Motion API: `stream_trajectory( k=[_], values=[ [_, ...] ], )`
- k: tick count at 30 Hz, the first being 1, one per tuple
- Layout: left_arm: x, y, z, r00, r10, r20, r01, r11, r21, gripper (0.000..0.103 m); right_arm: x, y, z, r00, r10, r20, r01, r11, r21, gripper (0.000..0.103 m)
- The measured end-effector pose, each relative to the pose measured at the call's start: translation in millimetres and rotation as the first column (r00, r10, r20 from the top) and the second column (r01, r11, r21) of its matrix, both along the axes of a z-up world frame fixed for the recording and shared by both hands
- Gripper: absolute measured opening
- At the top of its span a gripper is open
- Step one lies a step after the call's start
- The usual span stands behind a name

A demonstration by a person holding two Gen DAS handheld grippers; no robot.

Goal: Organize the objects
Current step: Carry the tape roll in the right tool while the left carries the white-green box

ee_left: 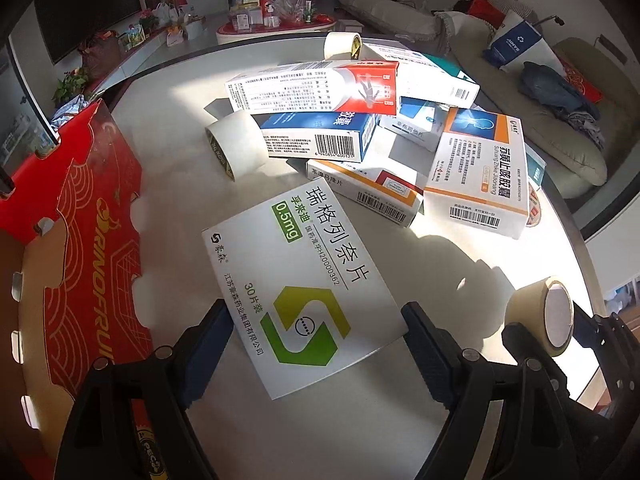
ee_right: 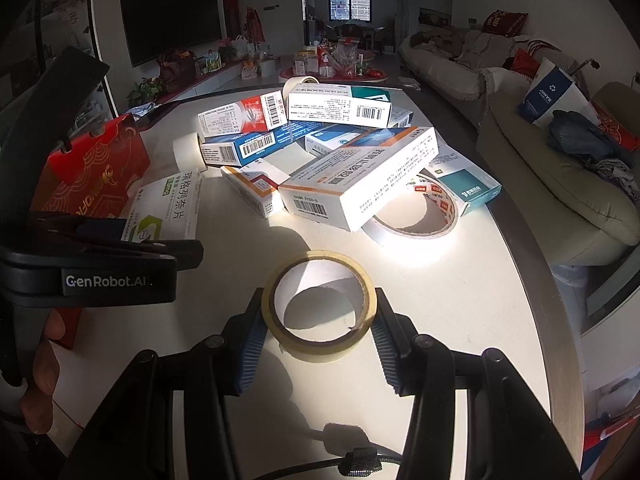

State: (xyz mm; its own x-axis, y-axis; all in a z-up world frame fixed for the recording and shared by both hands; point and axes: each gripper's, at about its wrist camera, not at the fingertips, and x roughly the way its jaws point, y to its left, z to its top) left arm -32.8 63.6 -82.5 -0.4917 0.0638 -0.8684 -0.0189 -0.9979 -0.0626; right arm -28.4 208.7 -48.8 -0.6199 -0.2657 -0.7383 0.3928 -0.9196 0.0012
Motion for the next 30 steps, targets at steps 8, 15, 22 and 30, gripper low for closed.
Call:
stream_trajectory(
  k=[8, 15, 22, 30],
  values=[
    [-1, 4, 22, 0.988, -0.13, -0.085, 0.13, 0.991, -0.004, 0.089, 1, 27, 5, 0.996, -0.085, -0.019, 0.084, 0.996, -0.038, 0.049],
    [23, 24, 35, 0.964, -0.219, -0.154, 0.191, 0.965, -0.179, 0.089, 6, 36, 9, 0.994, -0.102, -0.031, 0.1, 0.993, -0.059, 0.049],
    [36, 33, 46, 0.951, -0.261, -0.167, 0.219, 0.947, -0.235, 0.089, 10, 44, 20, 0.991, -0.132, -0.03, 0.13, 0.989, -0.073, 0.049],
    [39, 7, 68, 0.961, -0.205, -0.187, 0.176, 0.971, -0.162, 0.089, 20, 37, 42, 0.988, -0.144, -0.054, 0.14, 0.988, -0.071, 0.049]
  ],
)
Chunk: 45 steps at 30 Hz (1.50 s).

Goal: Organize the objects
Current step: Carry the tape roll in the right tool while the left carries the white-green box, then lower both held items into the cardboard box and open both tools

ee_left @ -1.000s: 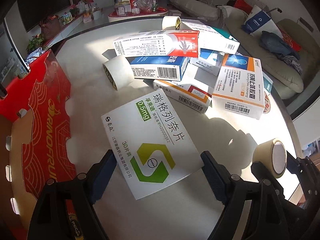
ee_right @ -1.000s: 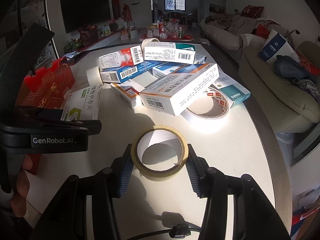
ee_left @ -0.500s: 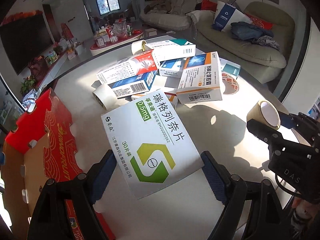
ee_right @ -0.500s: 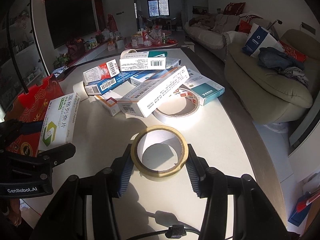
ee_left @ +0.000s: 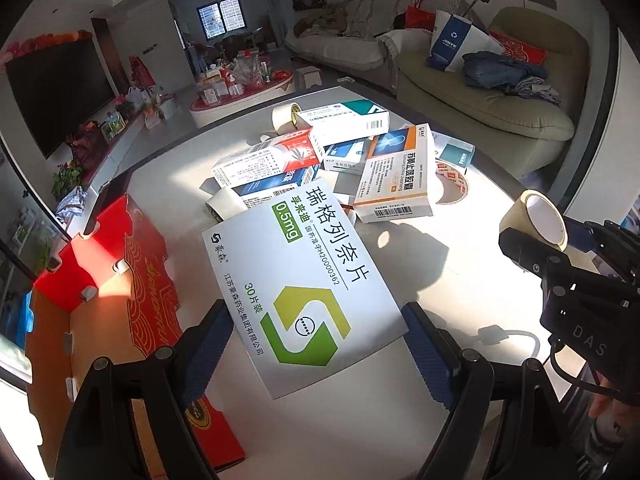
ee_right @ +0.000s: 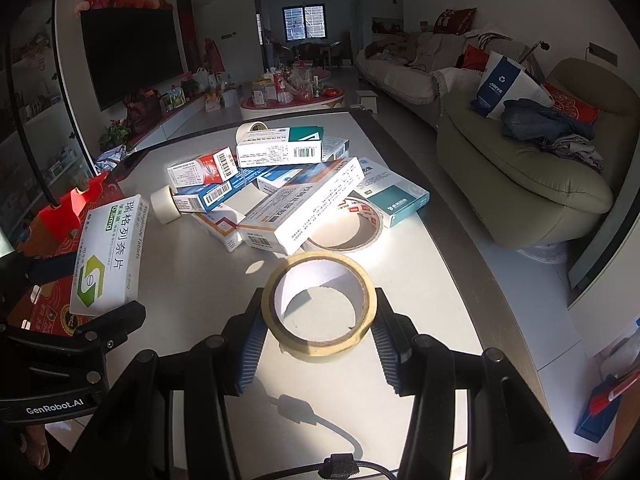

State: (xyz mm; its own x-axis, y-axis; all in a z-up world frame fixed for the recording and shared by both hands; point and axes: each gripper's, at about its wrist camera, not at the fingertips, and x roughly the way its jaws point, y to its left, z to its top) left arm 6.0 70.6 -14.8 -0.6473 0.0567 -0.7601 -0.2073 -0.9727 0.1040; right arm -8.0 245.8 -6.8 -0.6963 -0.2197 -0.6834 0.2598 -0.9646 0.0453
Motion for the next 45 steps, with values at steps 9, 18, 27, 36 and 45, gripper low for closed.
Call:
stream_trajectory(
  k=[9, 18, 27, 36, 45],
  values=[
    [20, -22, 35, 0.998, 0.028, -0.061, -0.025, 0.998, 0.063, 0.089, 17, -20, 34, 0.997, 0.039, -0.066, -0.039, 0.999, 0.004, 0.049],
    [37, -69, 68, 0.99, 0.109, -0.087, -0.094, 0.982, 0.164, 0.089, 34, -53, 62, 0.987, 0.111, -0.119, -0.111, 0.994, 0.004, 0.049],
    [42, -131, 67, 0.964, 0.26, -0.048, -0.248, 0.951, 0.185, 0.089, 41, -111, 78, 0.968, 0.217, -0.128, -0.209, 0.975, 0.071, 0.049],
    [53, -185, 58, 0.926, 0.376, -0.027, -0.364, 0.91, 0.199, 0.089, 53, -170, 91, 0.93, 0.337, -0.147, -0.323, 0.94, 0.114, 0.049],
    [60, -223, 48, 0.889, 0.459, -0.01, -0.449, 0.873, 0.19, 0.089, 67, -223, 100, 0.885, 0.437, -0.157, -0.422, 0.898, 0.123, 0.049]
  ],
)
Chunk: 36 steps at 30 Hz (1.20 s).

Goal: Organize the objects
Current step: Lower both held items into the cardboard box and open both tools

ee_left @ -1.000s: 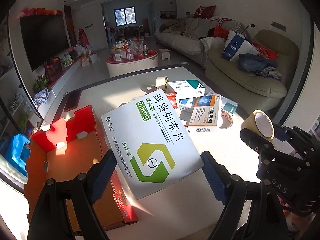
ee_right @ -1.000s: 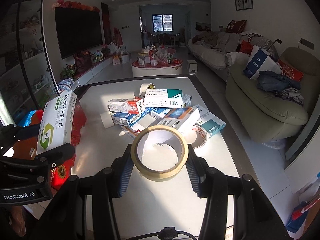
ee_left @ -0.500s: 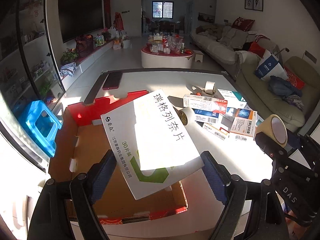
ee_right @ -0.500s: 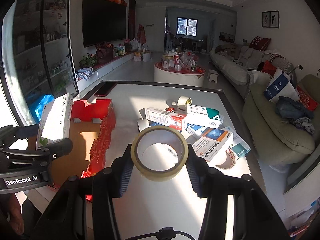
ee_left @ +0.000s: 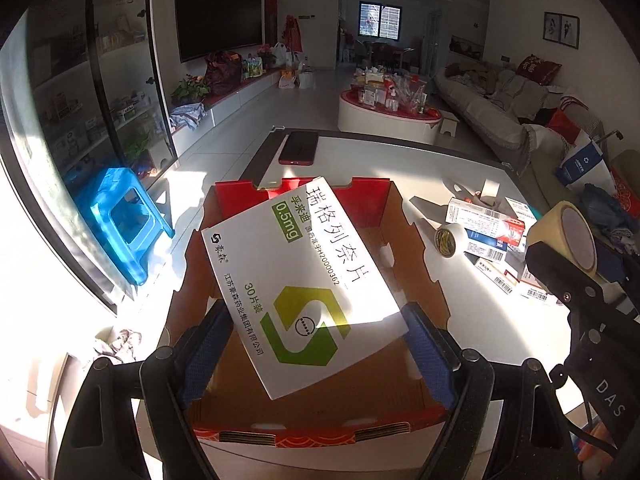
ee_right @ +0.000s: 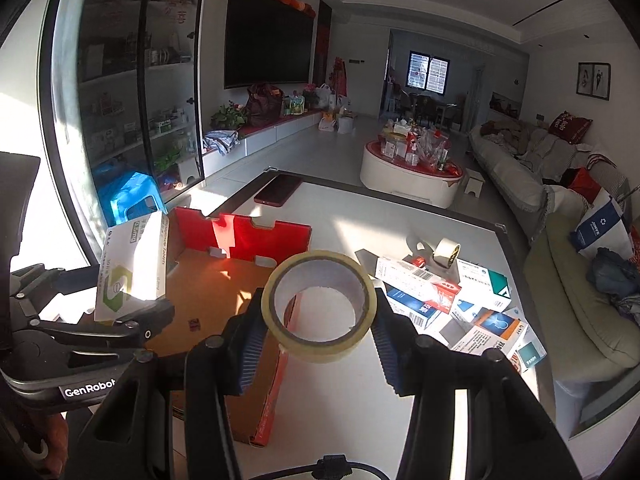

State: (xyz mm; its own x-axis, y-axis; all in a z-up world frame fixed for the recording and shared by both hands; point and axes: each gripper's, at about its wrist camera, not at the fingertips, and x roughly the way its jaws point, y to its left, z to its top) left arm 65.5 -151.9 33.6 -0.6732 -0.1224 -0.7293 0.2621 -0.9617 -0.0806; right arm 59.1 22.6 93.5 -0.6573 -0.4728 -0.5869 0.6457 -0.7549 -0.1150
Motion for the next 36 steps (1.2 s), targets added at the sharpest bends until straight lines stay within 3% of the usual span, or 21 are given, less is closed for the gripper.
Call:
stream_trajectory(
  k=[14, 22, 36],
  values=[
    [-2, -43, -36, 0.996, -0.025, 0.087, 0.021, 0.999, 0.046, 0.089, 7, -64, -28, 0.988, 0.112, 0.107, -0.115, 0.993, 0.016, 0.048],
    [-5, -30, -46, 0.991, -0.087, 0.104, 0.088, 0.996, 0.002, 0.089, 3, -69, -40, 0.98, 0.102, 0.168, -0.104, 0.995, 0.002, 0.048],
    [-13, -33, -62, 0.982, -0.117, 0.149, 0.113, 0.993, 0.037, 0.089, 6, -74, -53, 0.975, 0.101, 0.197, -0.107, 0.994, 0.021, 0.048]
  ],
)
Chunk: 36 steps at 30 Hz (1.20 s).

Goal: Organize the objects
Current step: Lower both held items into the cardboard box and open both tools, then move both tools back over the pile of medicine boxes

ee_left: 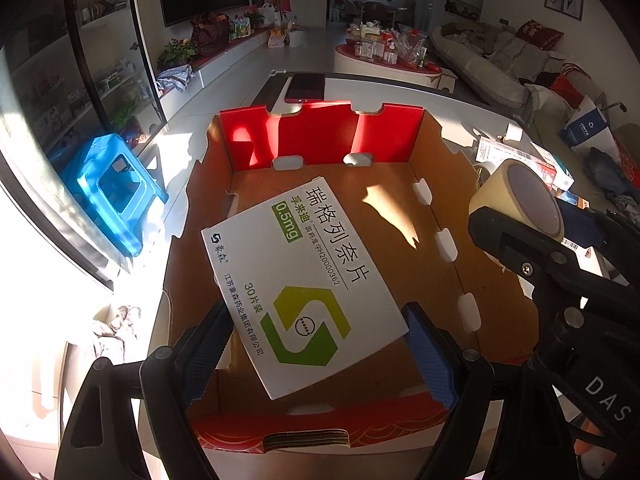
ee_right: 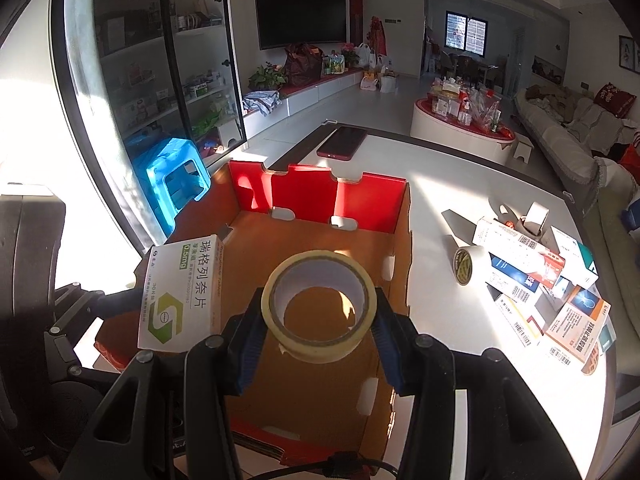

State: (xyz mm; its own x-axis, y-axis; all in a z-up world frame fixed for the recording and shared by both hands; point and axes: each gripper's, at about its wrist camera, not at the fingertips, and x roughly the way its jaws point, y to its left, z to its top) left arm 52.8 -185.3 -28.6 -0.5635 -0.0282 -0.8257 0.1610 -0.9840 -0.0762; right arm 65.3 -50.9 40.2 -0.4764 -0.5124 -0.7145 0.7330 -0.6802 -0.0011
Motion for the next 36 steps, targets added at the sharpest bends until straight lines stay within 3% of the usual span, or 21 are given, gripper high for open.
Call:
stream_trajectory(
  k=[26, 36],
  values=[
    [-6, -1, -10, 0.999, -0.013, 0.041, 0.015, 0.999, -0.032, 0.09, -5, -1, -7, 1.0, -0.004, 0.014, 0.003, 1.0, 0.012, 0.05],
    [-3, 5, -3, 0.999, -0.032, 0.014, 0.032, 0.999, -0.033, 0.098, -7, 8, -2, 1.0, -0.023, 0.011, 0.023, 1.0, -0.006, 0.056]
  ],
)
